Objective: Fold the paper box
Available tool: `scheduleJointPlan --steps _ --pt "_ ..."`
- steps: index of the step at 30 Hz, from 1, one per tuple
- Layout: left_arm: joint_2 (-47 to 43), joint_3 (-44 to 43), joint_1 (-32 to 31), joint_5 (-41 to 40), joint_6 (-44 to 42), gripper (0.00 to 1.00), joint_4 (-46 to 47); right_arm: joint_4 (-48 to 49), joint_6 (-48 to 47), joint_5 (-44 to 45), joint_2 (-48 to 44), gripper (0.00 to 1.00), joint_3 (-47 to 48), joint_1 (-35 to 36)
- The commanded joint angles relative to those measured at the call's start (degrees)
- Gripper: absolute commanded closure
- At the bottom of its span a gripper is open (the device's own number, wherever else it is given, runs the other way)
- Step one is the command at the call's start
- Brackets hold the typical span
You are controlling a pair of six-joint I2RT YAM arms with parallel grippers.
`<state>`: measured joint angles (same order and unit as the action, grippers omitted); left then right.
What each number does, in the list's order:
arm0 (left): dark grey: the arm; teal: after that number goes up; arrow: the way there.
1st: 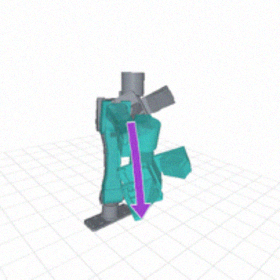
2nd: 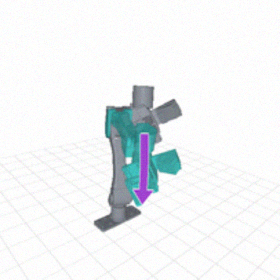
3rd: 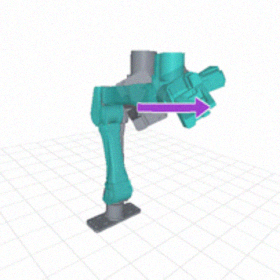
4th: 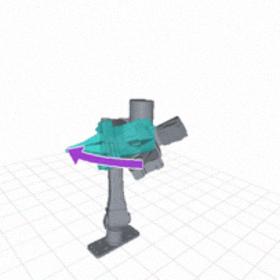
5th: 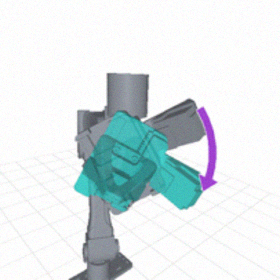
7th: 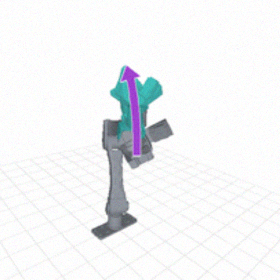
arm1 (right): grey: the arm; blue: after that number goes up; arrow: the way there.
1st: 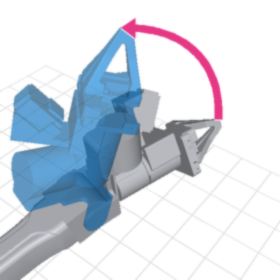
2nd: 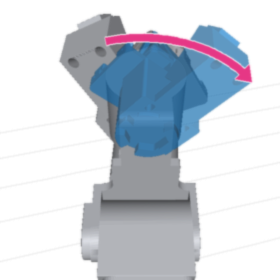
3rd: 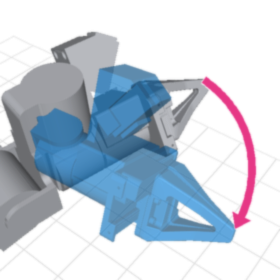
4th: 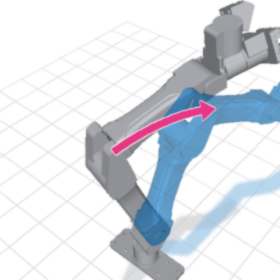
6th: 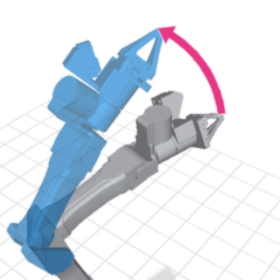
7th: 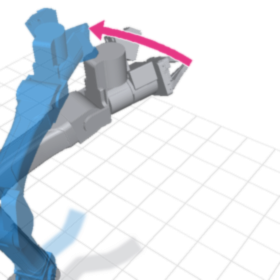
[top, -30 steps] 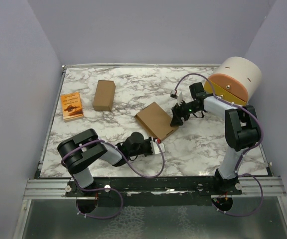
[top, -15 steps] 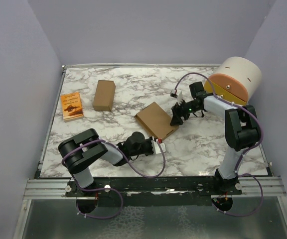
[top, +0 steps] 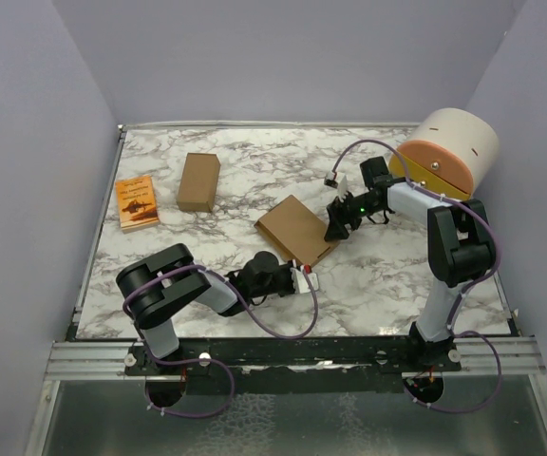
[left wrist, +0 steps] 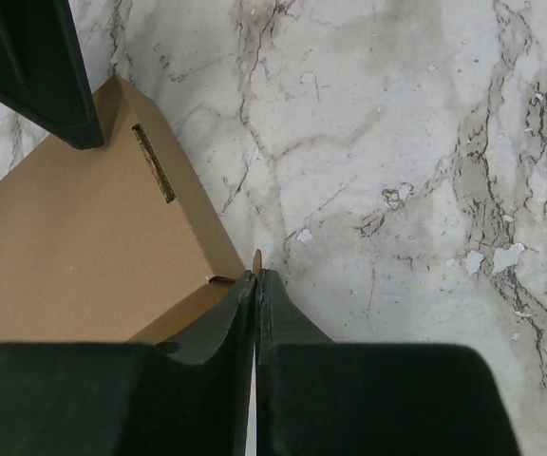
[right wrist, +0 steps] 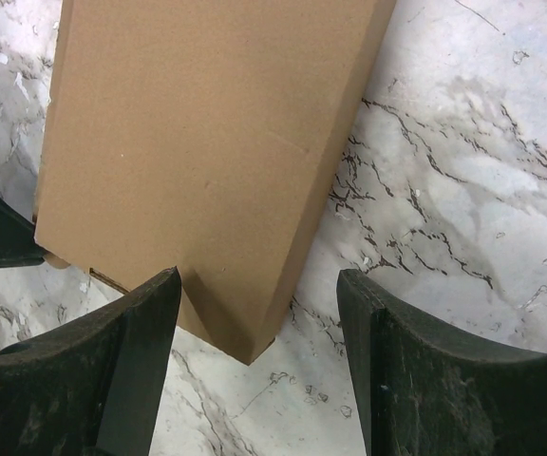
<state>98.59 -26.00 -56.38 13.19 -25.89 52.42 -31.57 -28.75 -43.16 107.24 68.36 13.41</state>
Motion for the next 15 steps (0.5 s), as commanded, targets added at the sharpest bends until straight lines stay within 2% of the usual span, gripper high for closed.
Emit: scheduleJointPlan --steps 1,15 --pt "-0.4 0.2 -0.5 -1.9 -0.1 0.99 -0.4 -0.5 -0.6 -0.5 1.1 0.32 1.5 -0.2" --pt "-1.0 2.7 -0.5 -3.6 4.1 1.00 1.0 -0.3 0.6 0.0 1.9 0.33 1.2 -0.2"
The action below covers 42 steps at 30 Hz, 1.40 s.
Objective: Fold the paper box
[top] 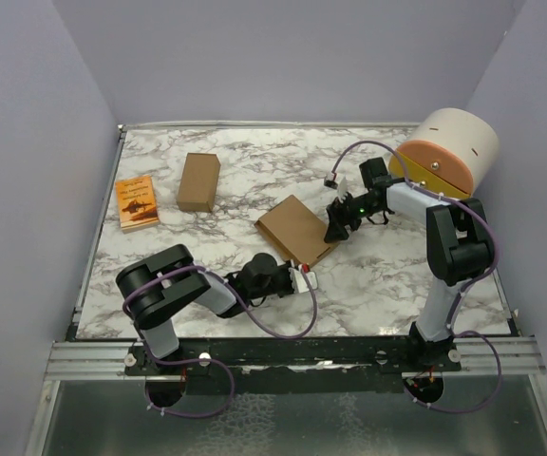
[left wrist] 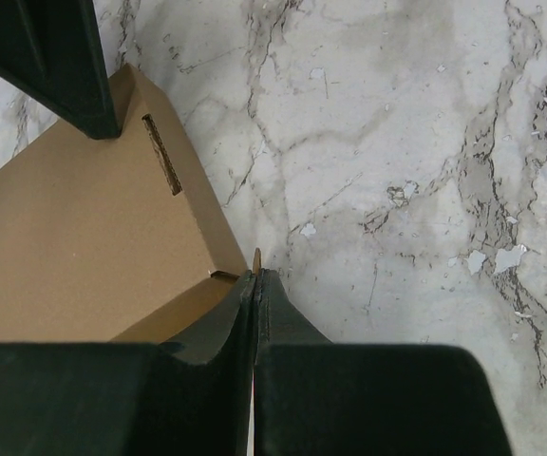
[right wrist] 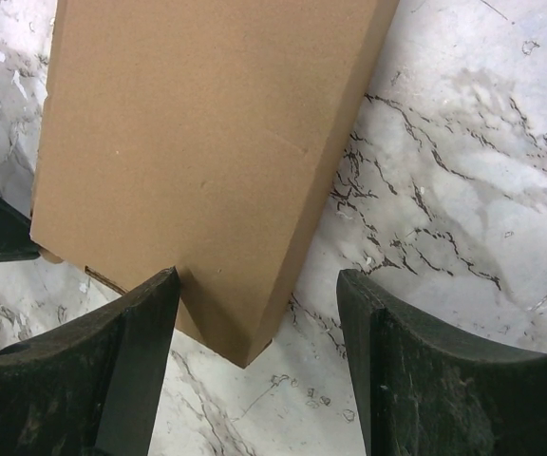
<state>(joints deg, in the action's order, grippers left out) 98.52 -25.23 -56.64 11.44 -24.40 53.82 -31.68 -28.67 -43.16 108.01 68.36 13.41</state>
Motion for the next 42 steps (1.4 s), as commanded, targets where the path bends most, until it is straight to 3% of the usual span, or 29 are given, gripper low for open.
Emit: scheduleJointPlan --steps 1,22,35,42 --pt "-2.6 2.3 -0.2 -2.0 2.9 1.00 -0.3 -0.1 0.8 -0.2 1.2 0.34 1.1 -0.2" --pt "-4.5 8.3 -0.2 -6.6 6.9 1.00 7.2 9.2 15.2 -9.8 1.8 0.40 -4.8 -0.2" --pt "-4.1 11.9 -0.2 -8.9 8.1 1.00 14.0 14.8 21.8 -7.5 2.4 0.47 -8.0 -0.2" --pt "-3.5 13.5 -0.1 -9.3 8.9 1.00 17.6 15.9 22.7 -5.7 2.6 0.56 -8.7 -0.2"
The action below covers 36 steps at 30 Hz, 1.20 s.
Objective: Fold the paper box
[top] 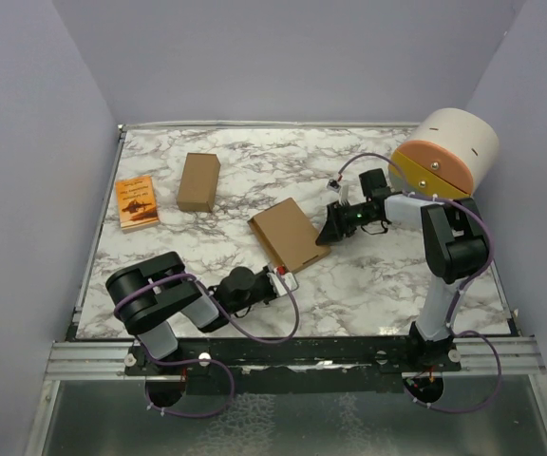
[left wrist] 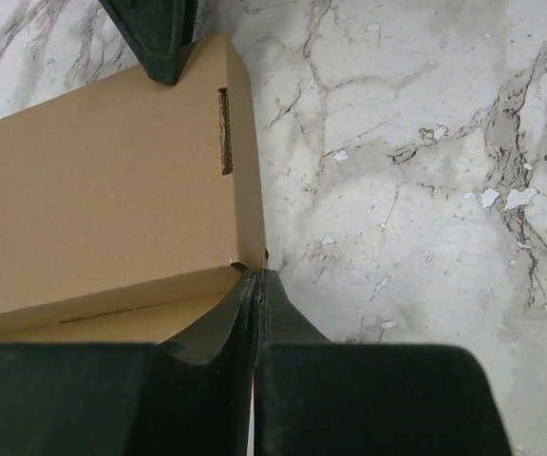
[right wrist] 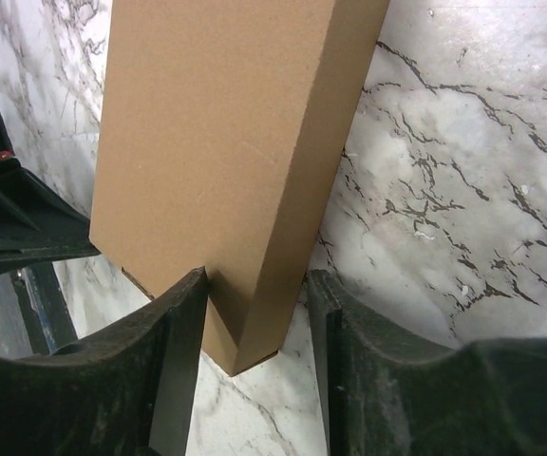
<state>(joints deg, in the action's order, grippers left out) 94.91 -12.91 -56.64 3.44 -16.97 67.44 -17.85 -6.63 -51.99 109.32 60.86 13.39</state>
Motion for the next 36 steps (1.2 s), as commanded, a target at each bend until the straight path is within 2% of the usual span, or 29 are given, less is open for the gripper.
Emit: scheduleJointPlan --steps 1,8,26,36 --pt "0.2 1.4 -0.1 -1.4 1.6 1.00 4.7 2.2 0.7 3.3 1.4 0.58 -1.2 -0.2" --pt "1.3 2.7 0.1 -1.2 2.8 1.00 9.1 2.4 1.2 3.9 2.1 0.63 -1.2 -0.2" --pt "8.2 5.8 1.5 -1.5 8.0 1.00 22.1 2.6 1.4 4.6 2.8 0.63 -1.3 -0.2" --pt "9.7 6.5 2.2 -1.6 9.9 1.00 25.2 2.6 1.3 4.8 3.0 0.63 -1.3 -0.2"
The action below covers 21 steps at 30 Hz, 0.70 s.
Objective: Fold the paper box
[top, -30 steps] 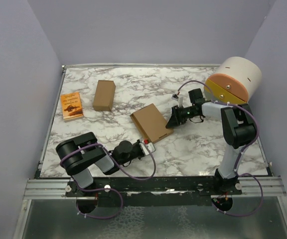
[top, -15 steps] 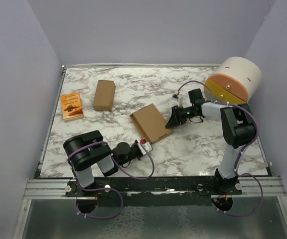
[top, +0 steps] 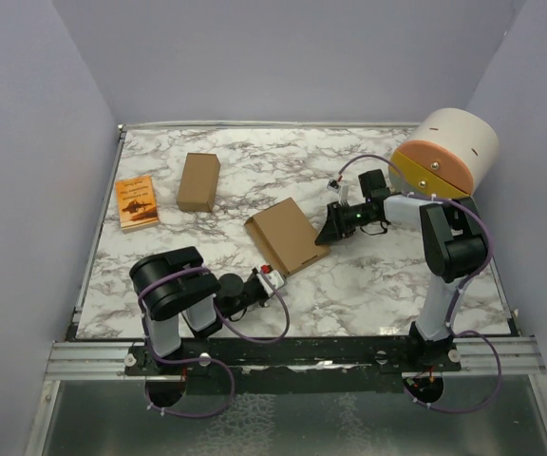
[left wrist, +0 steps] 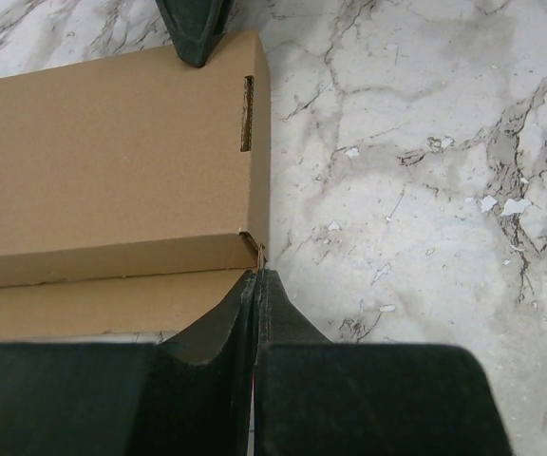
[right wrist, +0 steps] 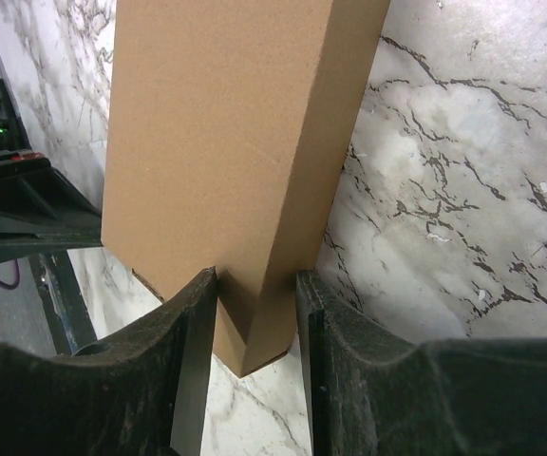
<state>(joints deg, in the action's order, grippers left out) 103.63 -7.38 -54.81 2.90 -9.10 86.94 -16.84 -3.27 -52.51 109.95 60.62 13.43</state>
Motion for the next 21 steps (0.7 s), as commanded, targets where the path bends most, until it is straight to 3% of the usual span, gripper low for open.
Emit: scheduleJointPlan --steps 1,21 --pt "1.1 0.9 0.5 -1.0 2.3 1.00 6.0 1.6 -2.0 5.3 2.4 0.63 -1.0 -0.2" --pt "-0.4 -1.0 2.7 -0.5 8.7 1.00 2.3 1.5 -2.0 4.7 2.7 0.63 -0.9 -0.2"
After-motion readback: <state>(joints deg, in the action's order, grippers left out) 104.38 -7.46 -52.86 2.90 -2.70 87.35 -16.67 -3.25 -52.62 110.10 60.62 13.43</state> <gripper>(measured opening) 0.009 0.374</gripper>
